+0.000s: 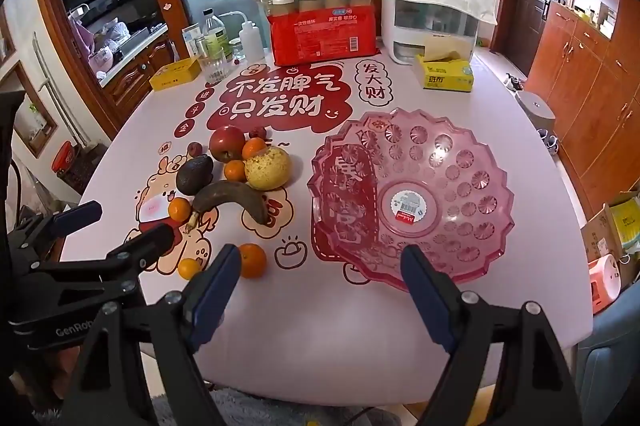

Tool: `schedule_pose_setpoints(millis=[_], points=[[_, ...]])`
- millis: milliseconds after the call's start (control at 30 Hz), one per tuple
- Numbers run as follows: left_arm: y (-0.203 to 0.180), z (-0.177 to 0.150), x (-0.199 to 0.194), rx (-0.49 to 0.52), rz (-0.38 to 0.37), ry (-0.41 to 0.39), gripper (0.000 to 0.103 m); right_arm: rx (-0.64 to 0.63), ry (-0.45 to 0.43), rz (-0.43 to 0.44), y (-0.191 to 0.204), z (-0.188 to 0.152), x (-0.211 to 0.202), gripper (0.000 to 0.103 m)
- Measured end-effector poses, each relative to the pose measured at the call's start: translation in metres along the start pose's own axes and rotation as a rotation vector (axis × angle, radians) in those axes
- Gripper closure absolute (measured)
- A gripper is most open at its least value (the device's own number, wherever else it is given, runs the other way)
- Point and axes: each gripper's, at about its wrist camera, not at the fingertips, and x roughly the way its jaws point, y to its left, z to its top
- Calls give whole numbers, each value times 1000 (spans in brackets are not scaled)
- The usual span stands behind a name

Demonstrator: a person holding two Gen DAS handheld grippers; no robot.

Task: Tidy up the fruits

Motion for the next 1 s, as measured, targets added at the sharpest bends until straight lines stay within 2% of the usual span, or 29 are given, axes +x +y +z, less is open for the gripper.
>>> schedule_pose_setpoints(millis=[500, 1000], points=[[-4, -3, 2, -11, -21, 18, 4, -3, 2, 1, -3, -1, 4, 21], [-3, -10, -5, -30, -11, 13, 4, -9, 12, 13, -4, -8, 1, 21]])
